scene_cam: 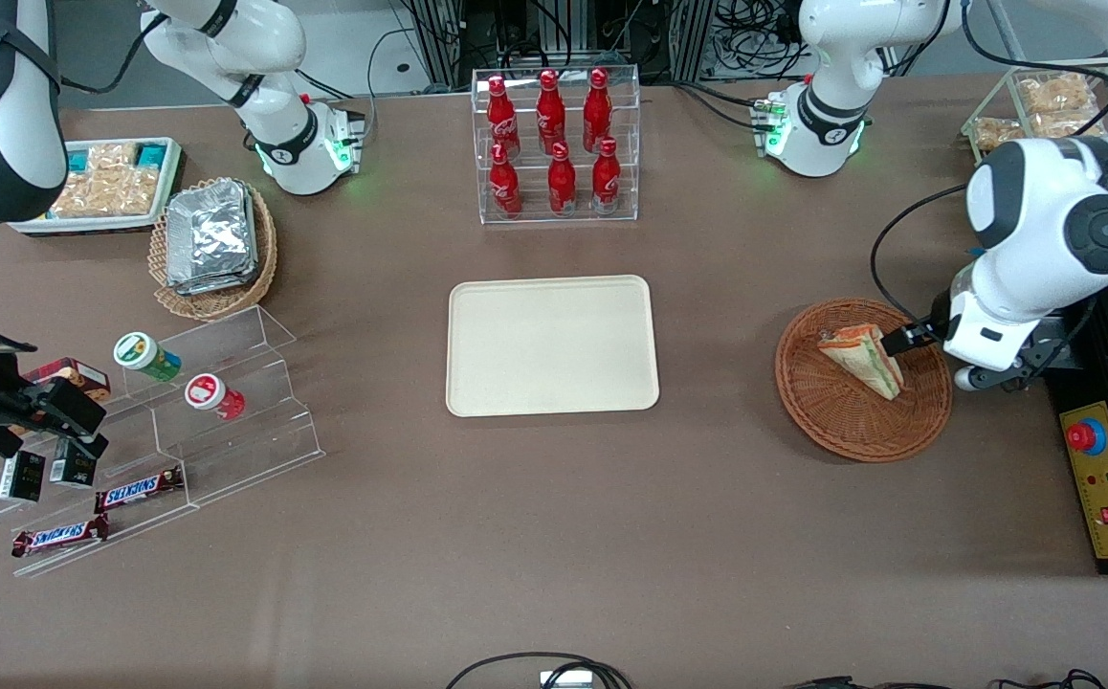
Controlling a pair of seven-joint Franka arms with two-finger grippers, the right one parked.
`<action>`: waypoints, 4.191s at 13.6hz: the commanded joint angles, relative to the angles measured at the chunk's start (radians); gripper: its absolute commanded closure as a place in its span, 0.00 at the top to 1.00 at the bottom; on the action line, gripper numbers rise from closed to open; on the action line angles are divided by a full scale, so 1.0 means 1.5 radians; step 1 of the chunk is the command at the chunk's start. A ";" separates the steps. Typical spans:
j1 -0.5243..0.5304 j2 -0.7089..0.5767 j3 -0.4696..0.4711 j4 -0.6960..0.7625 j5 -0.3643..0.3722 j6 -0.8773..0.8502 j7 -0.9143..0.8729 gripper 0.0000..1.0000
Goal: Place sandwich from basket to tray
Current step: 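Move the left gripper down over the wrapped sandwich in the wicker basket, then close the left gripper on the sandwich, then lift the sandwich up out of the basket with the left gripper, then carry the sandwich over the cream tray with the left gripper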
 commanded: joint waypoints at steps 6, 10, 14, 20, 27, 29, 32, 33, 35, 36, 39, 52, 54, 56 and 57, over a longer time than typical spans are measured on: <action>-0.008 0.024 -0.003 -0.080 0.007 0.107 -0.144 1.00; -0.008 0.061 -0.002 -0.103 0.007 0.173 -0.200 1.00; -0.004 0.080 -0.001 -0.158 0.008 0.259 -0.202 1.00; -0.002 0.108 0.001 -0.159 0.008 0.274 -0.202 0.17; -0.001 0.037 0.002 -0.141 0.008 0.178 -0.180 0.00; -0.002 0.005 0.001 -0.095 0.008 0.099 -0.142 0.00; -0.006 -0.003 -0.003 0.029 -0.003 -0.037 -0.105 0.00; -0.008 0.001 -0.005 0.067 -0.007 -0.069 -0.108 0.00; -0.010 0.003 -0.017 0.107 -0.033 -0.092 -0.107 0.00; -0.010 0.003 -0.029 0.118 -0.035 -0.093 -0.106 0.00; -0.010 0.002 -0.086 0.122 -0.028 -0.093 -0.077 0.00; -0.012 0.033 -0.394 0.122 0.006 -0.084 -0.102 0.00; -0.049 0.065 -0.401 0.123 0.048 -0.077 -0.124 0.00; -0.084 0.104 -0.402 0.123 0.088 -0.043 -0.195 0.00; -0.106 0.127 -0.401 0.124 0.119 -0.031 -0.229 0.00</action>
